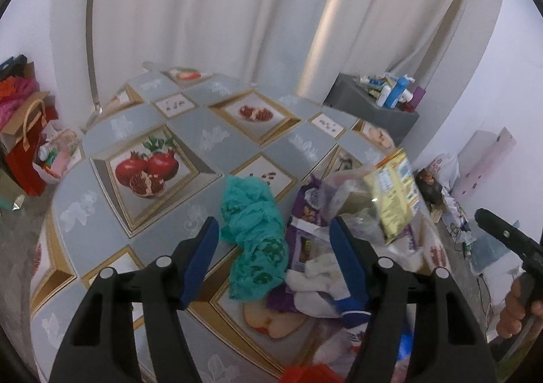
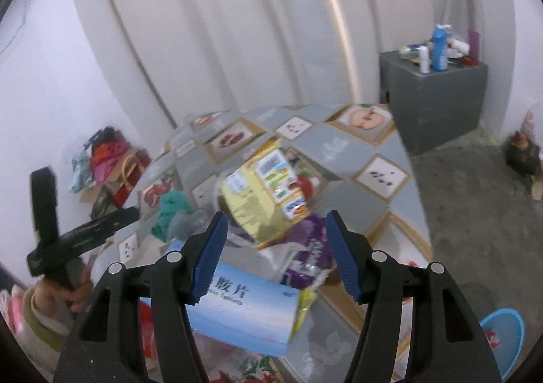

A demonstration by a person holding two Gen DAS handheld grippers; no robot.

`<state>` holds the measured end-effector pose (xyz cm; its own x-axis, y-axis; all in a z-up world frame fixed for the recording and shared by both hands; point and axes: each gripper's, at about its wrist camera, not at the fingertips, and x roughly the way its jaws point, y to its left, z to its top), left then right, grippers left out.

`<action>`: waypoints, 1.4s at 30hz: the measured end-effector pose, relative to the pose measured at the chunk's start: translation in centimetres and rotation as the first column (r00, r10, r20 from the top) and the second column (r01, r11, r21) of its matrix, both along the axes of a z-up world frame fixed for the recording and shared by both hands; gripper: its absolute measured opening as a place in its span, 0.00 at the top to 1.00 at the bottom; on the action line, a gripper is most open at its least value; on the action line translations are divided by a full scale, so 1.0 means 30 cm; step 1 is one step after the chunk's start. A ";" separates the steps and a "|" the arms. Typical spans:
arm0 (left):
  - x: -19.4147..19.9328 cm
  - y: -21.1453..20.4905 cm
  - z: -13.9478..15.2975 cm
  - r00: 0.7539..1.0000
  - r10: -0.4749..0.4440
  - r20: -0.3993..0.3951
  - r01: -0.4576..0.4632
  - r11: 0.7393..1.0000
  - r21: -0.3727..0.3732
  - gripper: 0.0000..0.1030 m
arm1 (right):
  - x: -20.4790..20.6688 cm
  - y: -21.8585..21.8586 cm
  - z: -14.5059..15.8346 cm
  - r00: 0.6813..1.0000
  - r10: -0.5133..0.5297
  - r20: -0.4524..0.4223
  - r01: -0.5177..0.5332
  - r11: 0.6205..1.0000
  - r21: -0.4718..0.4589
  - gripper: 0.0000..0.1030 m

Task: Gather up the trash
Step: 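Grasp the teal plastic bag with the left tool while the right tool grasps the blue medicine box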

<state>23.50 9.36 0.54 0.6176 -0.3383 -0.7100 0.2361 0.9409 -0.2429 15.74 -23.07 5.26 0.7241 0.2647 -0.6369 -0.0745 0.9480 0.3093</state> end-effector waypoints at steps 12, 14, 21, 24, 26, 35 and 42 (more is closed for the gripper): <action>0.088 -0.040 -0.113 0.995 -0.019 -0.093 0.024 0.998 0.060 0.56 | -0.037 0.015 -0.017 0.999 0.037 -0.015 -0.037 0.999 0.005 0.44; 0.090 -0.041 -0.129 0.994 -0.017 -0.106 0.025 0.997 0.075 0.64 | -0.049 0.008 -0.013 1.000 0.028 -0.013 -0.028 1.000 0.007 0.44; 0.058 -0.014 -0.137 0.994 -0.017 -0.108 0.026 0.996 0.081 0.73 | -0.086 -0.006 -0.010 1.000 0.002 -0.021 -0.002 1.000 0.031 0.44; 0.019 0.017 -0.119 0.993 -0.025 -0.116 0.033 0.997 0.072 0.73 | -0.111 -0.001 -0.011 1.000 -0.008 -0.029 0.009 1.000 0.024 0.44; -0.034 0.045 -0.105 0.993 -0.036 -0.115 0.045 0.996 0.082 0.73 | -0.136 0.002 -0.011 0.999 -0.009 -0.032 0.010 1.000 0.027 0.44; -0.259 0.145 -0.095 0.987 -0.049 -0.156 0.058 0.997 0.050 0.72 | -0.216 0.042 -0.028 0.999 0.004 -0.052 -0.003 1.000 0.016 0.44; -0.307 0.170 -0.070 0.990 -0.038 -0.134 0.042 0.999 0.026 0.62 | -0.214 0.087 -0.013 0.998 0.044 -0.035 -0.044 0.999 -0.009 0.44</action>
